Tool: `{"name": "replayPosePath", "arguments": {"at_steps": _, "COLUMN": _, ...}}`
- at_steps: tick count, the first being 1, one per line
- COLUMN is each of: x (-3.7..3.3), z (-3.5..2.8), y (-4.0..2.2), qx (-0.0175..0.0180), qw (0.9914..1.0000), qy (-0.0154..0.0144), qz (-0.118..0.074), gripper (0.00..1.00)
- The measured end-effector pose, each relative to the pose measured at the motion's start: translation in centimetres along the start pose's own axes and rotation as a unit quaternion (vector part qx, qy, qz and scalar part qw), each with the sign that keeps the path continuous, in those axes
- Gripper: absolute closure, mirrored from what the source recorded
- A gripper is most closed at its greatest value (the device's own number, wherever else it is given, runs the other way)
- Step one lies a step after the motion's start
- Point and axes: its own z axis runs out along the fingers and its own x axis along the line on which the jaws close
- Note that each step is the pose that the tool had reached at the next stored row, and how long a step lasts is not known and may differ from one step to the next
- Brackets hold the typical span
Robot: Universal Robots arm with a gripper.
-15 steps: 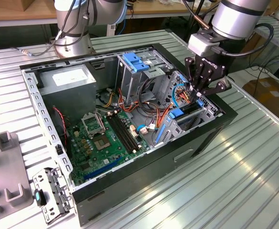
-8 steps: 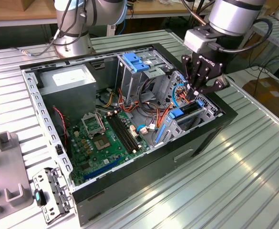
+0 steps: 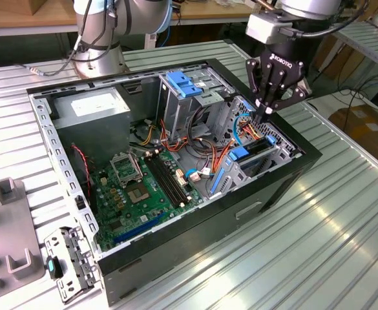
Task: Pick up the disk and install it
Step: 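Insert the second disk wire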
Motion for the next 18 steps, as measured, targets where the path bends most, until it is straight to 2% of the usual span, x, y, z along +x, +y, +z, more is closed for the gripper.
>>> {"name": "replayPosePath", "arguments": {"at_steps": 1, "x": -0.12, "z": -0.12, "y": -0.01, "qx": -0.0001, "qw": 0.99999, "qy": 0.0053, "qz": 0.0, "gripper": 0.89}}
{"name": "replayPosePath", "arguments": {"at_steps": 2, "x": -0.37, "z": -0.26, "y": -0.02, "qx": -0.0002, "qw": 0.99993, "qy": 0.0122, "qz": 0.0, "gripper": 0.89}}
{"name": "replayPosePath", "arguments": {"at_steps": 7, "x": -2.48, "z": -0.61, "y": -0.07, "qx": -0.0004, "qw": 0.99963, "qy": 0.0271, "qz": 0.0, "gripper": 0.89}}
{"name": "replayPosePath", "arguments": {"at_steps": 9, "x": -3.34, "z": -0.74, "y": -0.12, "qx": -0.0008, "qw": 0.99942, "qy": 0.034, "qz": 0.0, "gripper": 0.89}}
{"name": "replayPosePath", "arguments": {"at_steps": 10, "x": -3.89, "z": -0.82, "y": -0.16, "qx": -0.0012, "qw": 0.99913, "qy": 0.0417, "qz": 0.0, "gripper": 0.89}}
{"name": "replayPosePath", "arguments": {"at_steps": 11, "x": -4.12, "z": -0.83, "y": -0.17, "qx": -0.0013, "qw": 0.99882, "qy": 0.0485, "qz": 0.0, "gripper": 0.89}}
{"name": "replayPosePath", "arguments": {"at_steps": 13, "x": -4.21, "z": -0.8, "y": -0.17, "qx": -0.0013, "qw": 0.99847, "qy": 0.0553, "qz": 0.001, "gripper": 0.89}}
{"name": "replayPosePath", "arguments": {"at_steps": 15, "x": -4.44, "z": -0.57, "y": -0.18, "qx": -0.0015, "qw": 0.99765, "qy": 0.0685, "qz": 0.001, "gripper": 0.89}}
{"name": "replayPosePath", "arguments": {"at_steps": 18, "x": -4.85, "z": -0.4, "y": -0.19, "qx": -0.0017, "qw": 0.99684, "qy": 0.0794, "qz": 0.001, "gripper": 0.89}}
